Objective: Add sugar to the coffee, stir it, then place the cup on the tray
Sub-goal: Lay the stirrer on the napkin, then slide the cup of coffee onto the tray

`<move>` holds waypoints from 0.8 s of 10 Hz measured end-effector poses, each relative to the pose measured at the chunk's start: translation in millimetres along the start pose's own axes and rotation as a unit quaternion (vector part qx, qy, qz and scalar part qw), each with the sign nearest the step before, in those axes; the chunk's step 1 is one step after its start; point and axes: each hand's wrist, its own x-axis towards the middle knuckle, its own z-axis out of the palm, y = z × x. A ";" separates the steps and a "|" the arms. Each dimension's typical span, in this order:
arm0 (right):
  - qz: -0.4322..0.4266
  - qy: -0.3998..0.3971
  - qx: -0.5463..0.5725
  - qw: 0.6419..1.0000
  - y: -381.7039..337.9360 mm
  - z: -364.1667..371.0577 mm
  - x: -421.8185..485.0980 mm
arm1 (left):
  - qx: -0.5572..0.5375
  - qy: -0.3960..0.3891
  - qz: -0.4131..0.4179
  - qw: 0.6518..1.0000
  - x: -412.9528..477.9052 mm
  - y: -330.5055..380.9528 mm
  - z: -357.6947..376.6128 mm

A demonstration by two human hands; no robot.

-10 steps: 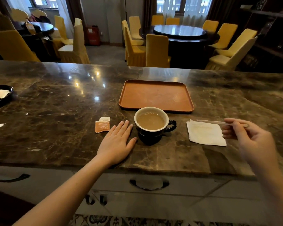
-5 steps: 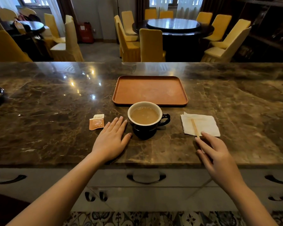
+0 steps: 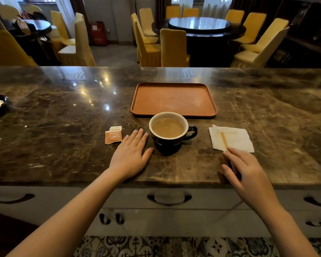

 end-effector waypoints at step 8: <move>0.016 -0.162 0.147 0.976 -46.9 19.9 104.9 | -0.012 0.008 0.006 1.000 -1.1 -0.6 -1.0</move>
